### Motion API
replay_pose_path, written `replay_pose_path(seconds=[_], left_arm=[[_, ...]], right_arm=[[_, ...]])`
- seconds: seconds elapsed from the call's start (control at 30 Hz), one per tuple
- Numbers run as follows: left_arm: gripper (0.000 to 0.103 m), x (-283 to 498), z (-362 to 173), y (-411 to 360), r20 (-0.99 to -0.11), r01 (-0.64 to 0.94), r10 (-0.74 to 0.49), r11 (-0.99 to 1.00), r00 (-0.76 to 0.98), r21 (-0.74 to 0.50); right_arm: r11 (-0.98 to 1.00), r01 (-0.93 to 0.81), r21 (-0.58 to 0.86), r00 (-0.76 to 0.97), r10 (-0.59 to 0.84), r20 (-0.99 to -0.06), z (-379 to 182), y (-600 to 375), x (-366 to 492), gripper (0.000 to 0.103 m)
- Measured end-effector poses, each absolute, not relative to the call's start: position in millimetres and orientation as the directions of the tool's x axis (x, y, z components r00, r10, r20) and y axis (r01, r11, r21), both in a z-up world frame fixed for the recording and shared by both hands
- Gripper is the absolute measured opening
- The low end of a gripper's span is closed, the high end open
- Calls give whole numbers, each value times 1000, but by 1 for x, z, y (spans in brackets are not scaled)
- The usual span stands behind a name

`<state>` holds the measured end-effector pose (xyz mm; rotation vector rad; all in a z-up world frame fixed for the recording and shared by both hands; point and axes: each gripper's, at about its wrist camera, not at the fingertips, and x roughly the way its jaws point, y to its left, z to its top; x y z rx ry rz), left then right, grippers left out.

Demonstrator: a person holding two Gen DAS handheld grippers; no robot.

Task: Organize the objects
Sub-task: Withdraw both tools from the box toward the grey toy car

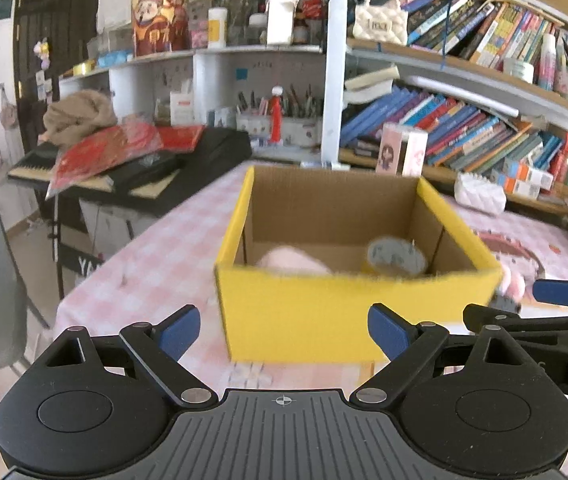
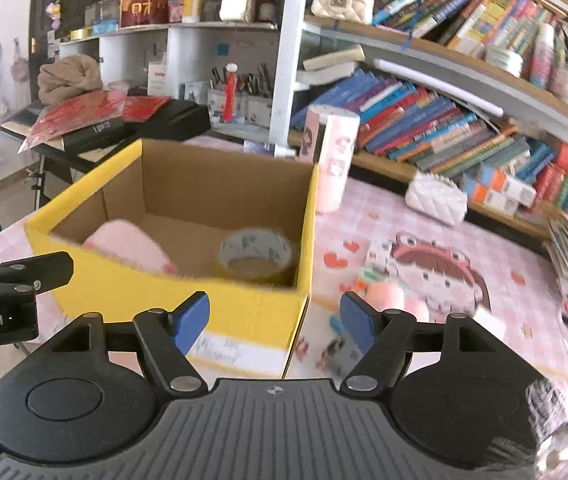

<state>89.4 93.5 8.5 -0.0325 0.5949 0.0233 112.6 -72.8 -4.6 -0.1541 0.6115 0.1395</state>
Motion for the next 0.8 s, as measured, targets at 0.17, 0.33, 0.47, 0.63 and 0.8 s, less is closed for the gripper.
replay_pose_path(seconds=[0.17, 0.33, 0.47, 0.63, 0.8], left_arm=[[93, 68, 3, 98, -588, -22, 7, 1000, 809, -19], [93, 50, 0, 103, -607, -20, 12, 1000, 795, -7], [93, 38, -4, 105, -622, -23, 20, 1000, 782, 2], [93, 25, -8, 107, -637, -20, 22, 1000, 771, 10], [94, 14, -10, 104, -646, -2, 15, 1000, 763, 21]], right_arm=[[984, -155, -88, 782, 68, -620, -16, -69, 87, 76], [986, -144, -86, 774, 58, -631, -21, -64, 64, 79], [986, -139, -90, 770, 51, -636, -25, -60, 50, 82], [985, -139, -101, 763, 42, -645, -30, -55, 34, 85], [985, -133, -107, 759, 31, -650, -33, -54, 21, 88]])
